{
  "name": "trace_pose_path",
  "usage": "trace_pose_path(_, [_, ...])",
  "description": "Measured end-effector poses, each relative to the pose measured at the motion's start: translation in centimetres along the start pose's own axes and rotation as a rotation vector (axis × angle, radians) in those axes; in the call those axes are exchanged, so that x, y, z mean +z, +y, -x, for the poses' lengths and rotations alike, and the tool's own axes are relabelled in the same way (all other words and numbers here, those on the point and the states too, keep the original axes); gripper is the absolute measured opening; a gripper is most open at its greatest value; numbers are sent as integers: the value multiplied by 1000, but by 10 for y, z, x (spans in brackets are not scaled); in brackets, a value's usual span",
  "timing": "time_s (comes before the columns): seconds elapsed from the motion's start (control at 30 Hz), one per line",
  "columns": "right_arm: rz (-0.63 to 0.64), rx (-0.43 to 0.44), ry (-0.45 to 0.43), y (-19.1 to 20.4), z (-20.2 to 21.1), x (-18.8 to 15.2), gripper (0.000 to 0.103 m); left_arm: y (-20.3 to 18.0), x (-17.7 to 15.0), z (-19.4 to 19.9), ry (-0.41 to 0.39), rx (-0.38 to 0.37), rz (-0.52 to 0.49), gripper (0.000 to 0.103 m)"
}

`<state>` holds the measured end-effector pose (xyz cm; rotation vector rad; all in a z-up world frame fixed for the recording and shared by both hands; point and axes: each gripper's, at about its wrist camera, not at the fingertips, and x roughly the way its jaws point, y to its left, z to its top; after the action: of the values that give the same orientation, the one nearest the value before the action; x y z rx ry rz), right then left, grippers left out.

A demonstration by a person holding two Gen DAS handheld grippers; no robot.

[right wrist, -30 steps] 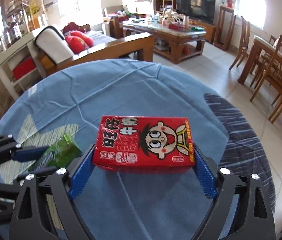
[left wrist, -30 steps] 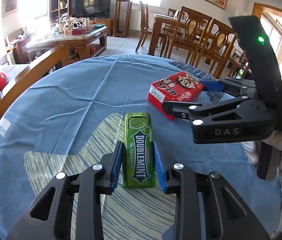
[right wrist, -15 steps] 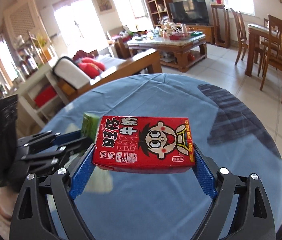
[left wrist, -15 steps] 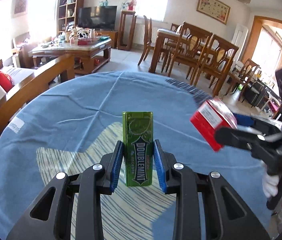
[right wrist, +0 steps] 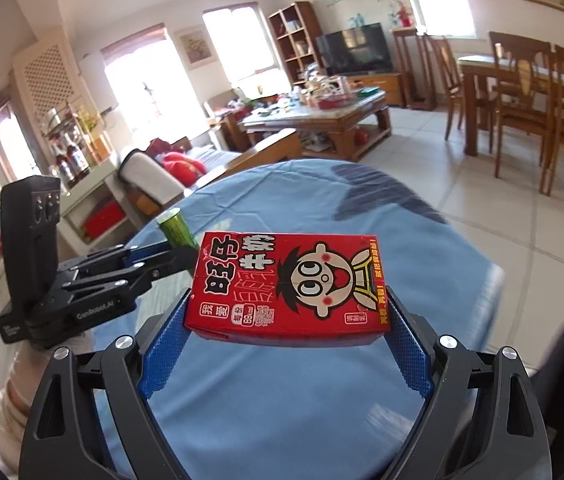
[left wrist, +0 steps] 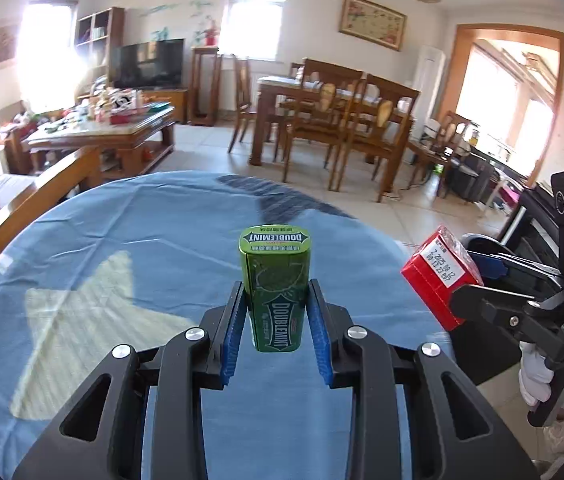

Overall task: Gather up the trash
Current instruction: 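Carry the gum pack and red milk box over the black bin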

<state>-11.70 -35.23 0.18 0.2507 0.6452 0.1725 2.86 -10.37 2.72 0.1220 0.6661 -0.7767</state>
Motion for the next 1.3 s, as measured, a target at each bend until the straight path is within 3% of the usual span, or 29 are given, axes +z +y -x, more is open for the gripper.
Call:
trace_pose_path(0.47, [-112, -125, -75, -88, 101, -49, 88, -115, -2, -32, 25, -160, -125, 31])
trace_pose_path(0.93, [-265, -224, -108, -183, 163, -96, 88, -220, -20, -75, 86, -315, -253, 31])
trace_pose_path(1.3, [-347, -275, -112, -226, 193, -128, 88, -275, -38, -101, 150, -402, -322, 31])
